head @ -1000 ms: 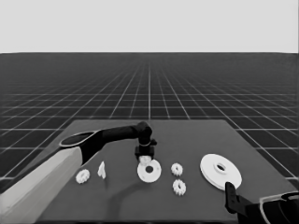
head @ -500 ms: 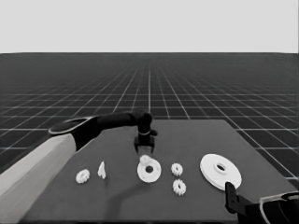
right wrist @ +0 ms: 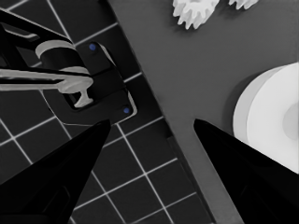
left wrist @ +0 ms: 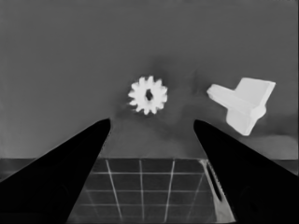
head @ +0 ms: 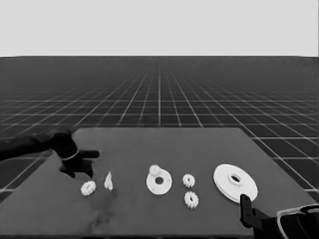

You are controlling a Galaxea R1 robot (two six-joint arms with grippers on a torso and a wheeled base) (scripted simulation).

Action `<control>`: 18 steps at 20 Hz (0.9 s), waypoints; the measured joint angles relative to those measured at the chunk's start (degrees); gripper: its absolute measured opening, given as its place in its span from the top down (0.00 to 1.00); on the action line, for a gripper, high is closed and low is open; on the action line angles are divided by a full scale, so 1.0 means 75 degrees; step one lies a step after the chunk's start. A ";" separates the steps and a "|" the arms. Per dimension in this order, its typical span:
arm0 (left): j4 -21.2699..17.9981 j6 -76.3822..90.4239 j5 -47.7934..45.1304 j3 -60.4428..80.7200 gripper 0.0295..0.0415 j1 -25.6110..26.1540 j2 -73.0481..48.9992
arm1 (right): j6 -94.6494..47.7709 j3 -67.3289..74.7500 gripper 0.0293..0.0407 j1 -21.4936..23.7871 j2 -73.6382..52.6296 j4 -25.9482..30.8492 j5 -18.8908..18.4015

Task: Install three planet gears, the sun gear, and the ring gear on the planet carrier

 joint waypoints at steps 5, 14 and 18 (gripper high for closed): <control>0.0997 0.0299 -0.0933 -0.0793 0.25 0.1358 0.0338 | 0.0000 0.0000 0.19 0.0000 0.0000 0.0000 0.0000; 0.1200 0.0382 -0.1182 -0.1107 0.85 0.1658 0.0497 | 0.0000 0.0000 0.19 0.0000 0.0000 0.0000 0.0000; 0.1202 0.0383 -0.1184 -0.1109 0.86 0.1656 0.0497 | 0.0000 0.0000 0.19 0.0000 0.0000 0.0000 0.0000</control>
